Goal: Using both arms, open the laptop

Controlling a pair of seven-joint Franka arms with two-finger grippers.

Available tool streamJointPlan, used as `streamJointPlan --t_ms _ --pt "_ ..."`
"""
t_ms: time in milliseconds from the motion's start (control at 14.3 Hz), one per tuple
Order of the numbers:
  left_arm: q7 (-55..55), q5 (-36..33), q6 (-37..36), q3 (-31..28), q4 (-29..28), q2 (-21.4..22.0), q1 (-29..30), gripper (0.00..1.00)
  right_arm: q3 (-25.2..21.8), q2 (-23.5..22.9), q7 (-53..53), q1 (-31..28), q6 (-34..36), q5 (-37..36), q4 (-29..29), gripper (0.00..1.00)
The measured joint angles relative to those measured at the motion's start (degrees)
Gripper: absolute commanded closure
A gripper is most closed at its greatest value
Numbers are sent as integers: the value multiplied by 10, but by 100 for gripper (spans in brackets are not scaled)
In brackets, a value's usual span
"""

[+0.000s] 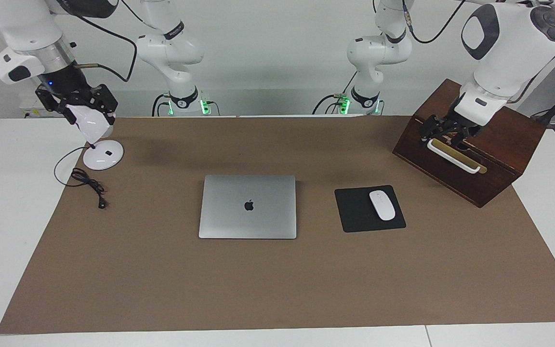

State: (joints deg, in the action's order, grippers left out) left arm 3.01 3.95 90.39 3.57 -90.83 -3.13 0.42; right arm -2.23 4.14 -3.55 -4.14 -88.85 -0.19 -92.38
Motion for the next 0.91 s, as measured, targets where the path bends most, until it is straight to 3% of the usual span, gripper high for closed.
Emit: streamJointPlan --t_ms 140,210,420,560,630,911 --pt "0 0 0 0 0 0 0 0 0 1 0 0 0 0 0 0" --pt "0 0 0 0 0 0 0 10 0 1 0 0 0 0 0 0" --pt "14 0 2 0 0 0 0 65 0 1 0 0 0 0 0 0" --pt "32 0 2 0 0 0 0 93 0 1 0 -1 0 0 0 0" --pt "40 0 2 1 0 0 0 100 0 1 0 -1 0 0 0 0" --pt "103 0 4 4 -2 0 0 100 0 1 0 -8 0 0 0 0"
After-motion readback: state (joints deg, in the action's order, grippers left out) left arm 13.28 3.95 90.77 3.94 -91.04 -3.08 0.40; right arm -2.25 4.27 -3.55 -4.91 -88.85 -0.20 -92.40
